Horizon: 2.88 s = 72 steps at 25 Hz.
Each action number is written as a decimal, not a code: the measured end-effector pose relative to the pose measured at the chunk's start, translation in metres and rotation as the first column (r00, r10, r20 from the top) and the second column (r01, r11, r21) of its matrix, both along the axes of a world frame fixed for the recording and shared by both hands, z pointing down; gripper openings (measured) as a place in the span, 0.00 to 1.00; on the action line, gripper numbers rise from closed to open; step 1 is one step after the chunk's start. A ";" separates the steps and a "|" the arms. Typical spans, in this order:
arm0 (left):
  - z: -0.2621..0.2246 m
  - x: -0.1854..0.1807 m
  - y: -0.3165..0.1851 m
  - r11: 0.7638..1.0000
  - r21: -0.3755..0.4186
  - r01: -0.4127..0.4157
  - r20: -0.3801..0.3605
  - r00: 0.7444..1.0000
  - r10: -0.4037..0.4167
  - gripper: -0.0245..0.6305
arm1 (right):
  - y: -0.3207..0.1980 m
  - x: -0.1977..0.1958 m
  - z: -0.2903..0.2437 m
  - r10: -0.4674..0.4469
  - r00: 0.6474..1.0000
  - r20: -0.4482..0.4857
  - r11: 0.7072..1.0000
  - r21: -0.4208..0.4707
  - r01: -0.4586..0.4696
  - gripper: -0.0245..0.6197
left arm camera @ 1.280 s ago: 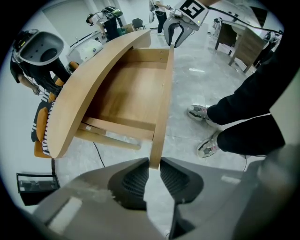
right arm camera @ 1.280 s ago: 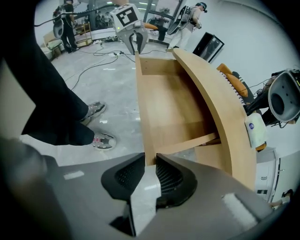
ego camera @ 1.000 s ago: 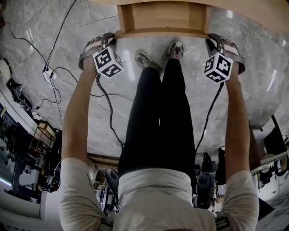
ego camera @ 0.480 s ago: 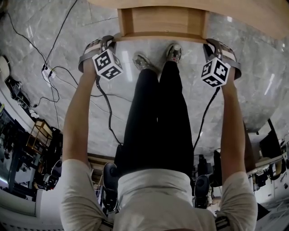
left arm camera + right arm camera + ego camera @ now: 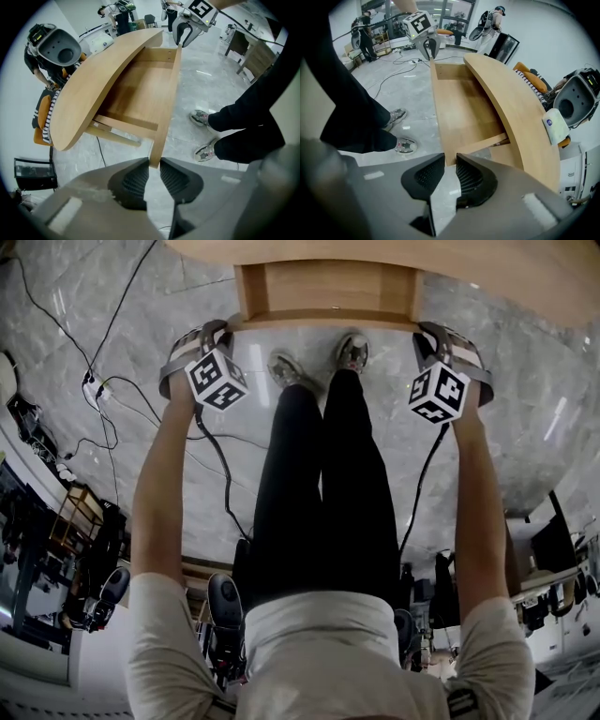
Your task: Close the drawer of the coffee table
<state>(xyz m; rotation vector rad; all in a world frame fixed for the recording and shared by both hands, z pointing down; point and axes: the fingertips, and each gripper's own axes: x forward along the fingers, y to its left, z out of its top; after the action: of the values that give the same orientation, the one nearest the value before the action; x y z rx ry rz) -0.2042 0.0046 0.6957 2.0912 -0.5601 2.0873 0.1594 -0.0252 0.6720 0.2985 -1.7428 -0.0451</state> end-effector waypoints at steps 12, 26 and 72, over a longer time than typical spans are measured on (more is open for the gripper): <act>-0.006 -0.004 -0.018 0.999 0.018 0.047 0.000 0.999 -0.047 0.19 | -0.015 -0.003 -0.006 0.036 0.999 -0.001 0.999 0.014 -0.036 0.17; -0.006 -0.006 -0.032 1.000 0.023 0.015 -0.051 0.999 -0.013 0.19 | -0.021 -0.005 -0.006 0.098 0.994 -0.049 0.995 0.021 -0.097 0.17; -0.006 0.002 -0.070 0.996 0.053 0.077 -0.079 0.994 -0.072 0.19 | -0.068 0.003 -0.006 0.148 0.987 -0.057 0.987 0.075 -0.144 0.18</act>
<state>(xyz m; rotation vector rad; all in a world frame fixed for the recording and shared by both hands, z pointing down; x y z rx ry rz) -0.2022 -0.0657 0.6894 2.1350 -0.6825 1.9644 0.1624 -0.0935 0.6663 0.4713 -1.6553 -0.0094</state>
